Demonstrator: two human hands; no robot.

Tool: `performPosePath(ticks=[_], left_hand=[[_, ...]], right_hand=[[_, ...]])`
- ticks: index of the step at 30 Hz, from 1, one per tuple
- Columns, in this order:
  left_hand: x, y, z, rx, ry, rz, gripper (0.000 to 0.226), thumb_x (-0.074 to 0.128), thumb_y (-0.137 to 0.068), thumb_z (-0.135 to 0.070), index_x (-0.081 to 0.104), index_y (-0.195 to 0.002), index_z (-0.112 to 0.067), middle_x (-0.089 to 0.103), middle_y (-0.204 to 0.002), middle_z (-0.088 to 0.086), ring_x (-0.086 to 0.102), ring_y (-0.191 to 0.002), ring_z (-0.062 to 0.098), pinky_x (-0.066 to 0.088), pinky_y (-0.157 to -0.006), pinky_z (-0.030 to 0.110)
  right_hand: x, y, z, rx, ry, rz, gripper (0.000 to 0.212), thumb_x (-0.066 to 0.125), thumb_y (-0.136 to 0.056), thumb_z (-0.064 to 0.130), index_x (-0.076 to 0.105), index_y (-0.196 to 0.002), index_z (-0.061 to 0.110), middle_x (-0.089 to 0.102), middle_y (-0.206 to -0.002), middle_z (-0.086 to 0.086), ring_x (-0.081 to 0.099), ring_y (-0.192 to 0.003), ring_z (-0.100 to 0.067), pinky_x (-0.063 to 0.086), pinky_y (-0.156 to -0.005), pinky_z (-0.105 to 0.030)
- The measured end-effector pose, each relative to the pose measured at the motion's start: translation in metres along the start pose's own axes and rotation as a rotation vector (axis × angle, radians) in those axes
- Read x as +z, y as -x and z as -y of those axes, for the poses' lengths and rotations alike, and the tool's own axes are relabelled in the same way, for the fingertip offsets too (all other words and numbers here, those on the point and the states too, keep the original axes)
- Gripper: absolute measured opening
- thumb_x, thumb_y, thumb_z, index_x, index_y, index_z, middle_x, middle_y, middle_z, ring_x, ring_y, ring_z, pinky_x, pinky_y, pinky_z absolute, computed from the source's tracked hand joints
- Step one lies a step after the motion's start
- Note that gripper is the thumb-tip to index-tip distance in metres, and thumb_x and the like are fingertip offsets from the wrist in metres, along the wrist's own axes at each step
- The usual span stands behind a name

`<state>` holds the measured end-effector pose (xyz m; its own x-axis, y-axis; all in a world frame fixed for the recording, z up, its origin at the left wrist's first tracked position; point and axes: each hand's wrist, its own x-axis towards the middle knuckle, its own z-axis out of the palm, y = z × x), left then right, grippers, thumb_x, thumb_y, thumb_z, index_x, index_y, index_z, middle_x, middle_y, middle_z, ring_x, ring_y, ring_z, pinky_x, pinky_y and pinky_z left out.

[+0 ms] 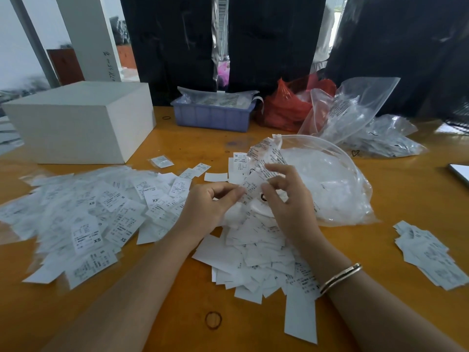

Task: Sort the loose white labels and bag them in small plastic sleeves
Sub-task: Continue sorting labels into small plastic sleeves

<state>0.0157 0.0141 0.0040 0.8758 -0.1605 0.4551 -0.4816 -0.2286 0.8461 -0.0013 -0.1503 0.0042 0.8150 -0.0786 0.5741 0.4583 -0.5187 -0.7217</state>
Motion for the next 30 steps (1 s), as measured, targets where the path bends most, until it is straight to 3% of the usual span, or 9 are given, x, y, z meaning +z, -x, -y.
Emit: performPosePath(ticks=[3,5,9,13,15,17,21,24,30], left_hand=[[0.000,0.000,0.001,0.002,0.015,0.006,0.014,0.066,-0.085,-0.024,0.066,-0.082,-0.038,0.066,-0.072,-0.034,0.062,-0.075,-0.012,0.044,-0.060,0.002],[0.001,0.000,0.003,0.005,0.011,0.014,0.016,0.064,-0.087,-0.024,0.067,-0.084,-0.039,0.067,-0.077,-0.033,0.063,-0.081,-0.011,0.045,-0.064,0.004],[0.001,-0.002,0.009,-0.018,0.036,-0.012,0.019,0.065,-0.088,-0.017,0.069,-0.084,-0.035,0.071,-0.080,-0.023,0.068,-0.076,0.000,0.051,-0.065,0.011],[0.002,-0.003,0.010,-0.040,0.026,-0.050,0.016,0.065,-0.088,-0.018,0.070,-0.084,-0.033,0.072,-0.077,-0.014,0.068,-0.069,0.004,0.052,-0.064,0.013],[0.000,-0.002,0.008,-0.037,-0.015,-0.050,0.009,0.061,-0.089,-0.025,0.070,-0.089,-0.029,0.072,-0.073,-0.013,0.067,-0.069,0.001,0.049,-0.063,0.009],[-0.005,-0.002,0.006,-0.033,-0.157,0.010,0.026,0.054,-0.089,-0.043,0.070,-0.096,-0.024,0.069,-0.075,-0.017,0.063,-0.074,-0.004,0.046,-0.062,0.007],[-0.019,-0.004,0.007,-0.064,-0.706,0.303,0.038,0.058,-0.079,-0.062,0.067,-0.103,-0.033,0.058,-0.098,-0.019,0.052,-0.089,0.001,0.049,-0.078,0.027],[-0.024,-0.004,0.006,-0.133,-0.740,0.413,0.034,0.068,-0.074,-0.059,0.065,-0.101,-0.038,0.053,-0.103,-0.020,0.049,-0.096,0.003,0.048,-0.084,0.031],[-0.023,0.002,0.005,-0.167,-0.568,0.361,0.019,0.076,-0.072,-0.046,0.065,-0.075,-0.031,0.059,-0.085,-0.018,0.054,-0.081,0.001,0.044,-0.066,0.022]], right_hand=[[0.001,0.000,-0.001,-0.078,0.078,0.022,0.022,0.065,-0.088,0.018,0.060,-0.092,0.039,0.059,-0.078,0.033,0.057,-0.084,0.012,0.037,-0.093,-0.033],[0.003,0.001,-0.001,-0.116,0.118,0.101,0.011,0.065,-0.087,0.022,0.067,-0.090,0.032,0.061,-0.080,0.030,0.056,-0.084,0.012,0.026,-0.091,-0.021],[0.007,0.003,0.000,-0.145,0.121,0.253,0.012,0.057,-0.085,0.036,0.068,-0.086,0.032,0.062,-0.077,0.028,0.056,-0.081,0.010,0.022,-0.090,-0.015],[0.007,0.004,-0.002,-0.176,0.177,0.243,0.014,0.066,-0.085,0.036,0.070,-0.097,0.028,0.066,-0.082,0.021,0.057,-0.080,0.005,0.021,-0.090,-0.016],[0.007,0.002,-0.004,-0.177,0.218,0.183,0.015,0.062,-0.089,0.033,0.068,-0.102,0.029,0.065,-0.084,0.020,0.055,-0.081,0.005,0.023,-0.089,-0.017],[0.004,-0.001,-0.004,-0.181,0.233,0.040,0.016,0.056,-0.092,0.026,0.067,-0.103,0.025,0.060,-0.084,0.022,0.051,-0.080,0.005,0.026,-0.085,-0.016],[-0.019,-0.016,-0.015,-0.146,0.302,-0.324,0.021,0.049,-0.088,0.013,0.067,-0.099,0.016,0.061,-0.096,0.008,0.050,-0.093,-0.010,0.025,-0.078,-0.020],[-0.037,-0.023,-0.032,0.037,0.435,-0.406,0.026,0.048,-0.090,0.007,0.066,-0.105,0.018,0.061,-0.113,0.001,0.046,-0.111,-0.017,0.017,-0.084,-0.022],[-0.038,-0.023,-0.054,0.345,0.780,0.074,0.044,0.037,-0.096,0.015,0.043,-0.139,0.019,0.041,-0.147,-0.002,0.032,-0.136,-0.022,0.014,-0.112,-0.036]])
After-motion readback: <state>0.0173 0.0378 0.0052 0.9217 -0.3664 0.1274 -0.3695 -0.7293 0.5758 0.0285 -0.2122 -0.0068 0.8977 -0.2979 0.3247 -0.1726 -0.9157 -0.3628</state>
